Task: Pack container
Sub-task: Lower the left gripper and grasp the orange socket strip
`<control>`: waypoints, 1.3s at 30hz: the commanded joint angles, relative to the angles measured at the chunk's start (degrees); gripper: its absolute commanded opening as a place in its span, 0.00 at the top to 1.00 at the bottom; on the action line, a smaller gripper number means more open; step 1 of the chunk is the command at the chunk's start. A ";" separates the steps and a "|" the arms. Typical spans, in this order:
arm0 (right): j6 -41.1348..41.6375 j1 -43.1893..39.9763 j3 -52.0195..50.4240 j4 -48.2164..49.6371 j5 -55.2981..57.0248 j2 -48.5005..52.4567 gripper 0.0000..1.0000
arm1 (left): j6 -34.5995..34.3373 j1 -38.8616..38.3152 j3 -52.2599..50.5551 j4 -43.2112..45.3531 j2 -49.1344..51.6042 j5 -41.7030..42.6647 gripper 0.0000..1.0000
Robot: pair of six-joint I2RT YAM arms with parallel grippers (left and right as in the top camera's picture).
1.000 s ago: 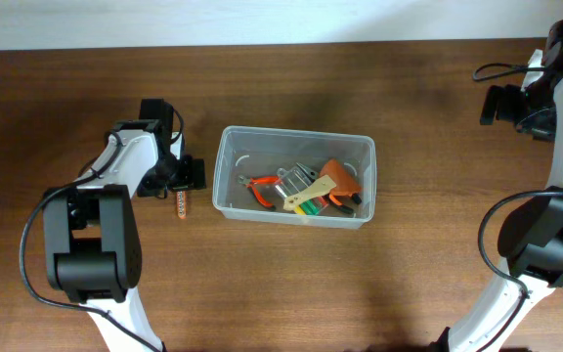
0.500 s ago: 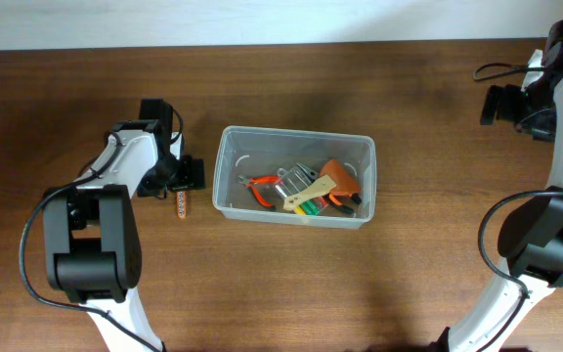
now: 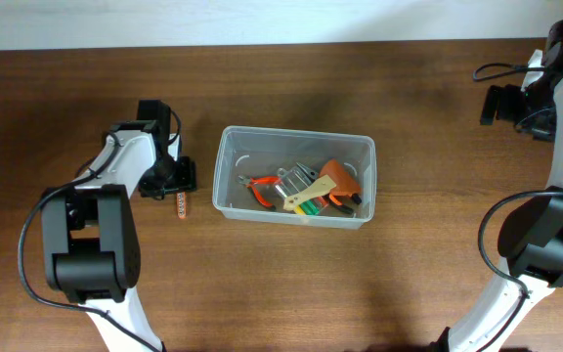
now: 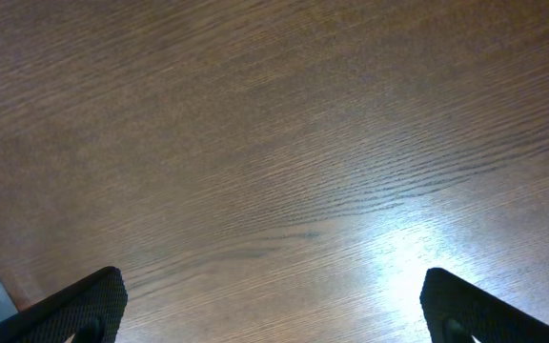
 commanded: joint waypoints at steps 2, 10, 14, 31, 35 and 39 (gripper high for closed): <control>0.50 0.09 -0.31 0.00 0.33 -0.02 0.01 | 0.04 0.13 -2.38 -0.52 1.70 2.67 0.34; 0.50 0.09 -0.31 0.00 0.33 -0.02 0.01 | 0.04 0.13 -2.38 -0.55 1.70 2.69 0.60; 0.50 0.09 -0.31 0.00 0.33 -0.02 0.01 | 0.07 0.11 -2.38 -0.52 1.70 2.69 0.69; 0.50 0.09 -0.31 0.00 0.33 -0.02 0.01 | 0.04 0.02 -1.07 -1.70 1.66 2.93 0.82; 0.50 0.09 -0.31 0.00 0.33 -0.02 0.01 | 0.07 0.02 0.87 -2.64 0.63 2.89 0.82; 0.50 0.09 -0.31 0.00 0.33 -0.02 0.01 | 0.07 0.02 2.36 -2.64 -1.79 2.89 0.82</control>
